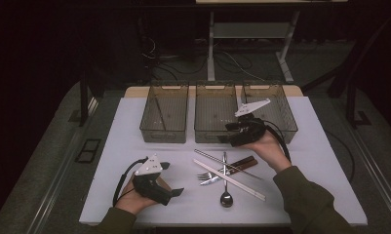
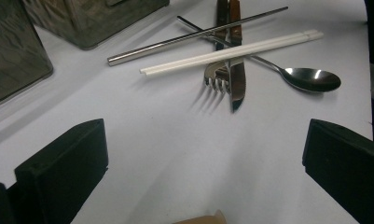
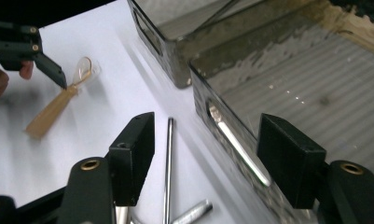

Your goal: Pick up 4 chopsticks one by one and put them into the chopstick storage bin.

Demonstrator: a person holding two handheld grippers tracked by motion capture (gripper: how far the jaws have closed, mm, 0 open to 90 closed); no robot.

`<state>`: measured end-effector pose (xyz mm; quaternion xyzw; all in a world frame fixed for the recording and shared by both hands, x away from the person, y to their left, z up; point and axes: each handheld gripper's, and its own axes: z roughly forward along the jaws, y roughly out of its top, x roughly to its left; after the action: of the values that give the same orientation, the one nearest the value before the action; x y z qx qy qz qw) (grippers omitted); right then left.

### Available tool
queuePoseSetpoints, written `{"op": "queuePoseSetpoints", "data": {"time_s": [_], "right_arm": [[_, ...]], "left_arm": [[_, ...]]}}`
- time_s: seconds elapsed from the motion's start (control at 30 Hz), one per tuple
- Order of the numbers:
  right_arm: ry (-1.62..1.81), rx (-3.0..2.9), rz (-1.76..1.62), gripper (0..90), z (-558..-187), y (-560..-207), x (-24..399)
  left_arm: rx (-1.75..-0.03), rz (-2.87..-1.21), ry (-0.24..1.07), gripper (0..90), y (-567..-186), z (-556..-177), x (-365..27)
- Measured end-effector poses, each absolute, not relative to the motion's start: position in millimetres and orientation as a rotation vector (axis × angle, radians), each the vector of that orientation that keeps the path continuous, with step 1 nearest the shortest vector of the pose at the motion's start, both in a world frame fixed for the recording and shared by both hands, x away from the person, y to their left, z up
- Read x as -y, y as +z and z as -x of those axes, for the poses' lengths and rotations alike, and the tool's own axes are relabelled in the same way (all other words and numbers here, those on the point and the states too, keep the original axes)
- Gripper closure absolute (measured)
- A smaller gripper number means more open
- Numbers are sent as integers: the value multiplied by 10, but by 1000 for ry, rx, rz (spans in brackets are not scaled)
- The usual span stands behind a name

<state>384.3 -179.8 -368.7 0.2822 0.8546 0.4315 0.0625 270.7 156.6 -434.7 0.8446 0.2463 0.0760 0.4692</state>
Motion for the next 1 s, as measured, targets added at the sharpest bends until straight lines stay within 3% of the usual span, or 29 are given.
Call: {"op": "queuePoseSetpoints", "data": {"time_s": [1.0], "right_arm": [[1273,-2616,-877,441,-3194,-3924,2514]], "left_arm": [[-591,-2093,193,0,-4359,-2709,-1551]]}}
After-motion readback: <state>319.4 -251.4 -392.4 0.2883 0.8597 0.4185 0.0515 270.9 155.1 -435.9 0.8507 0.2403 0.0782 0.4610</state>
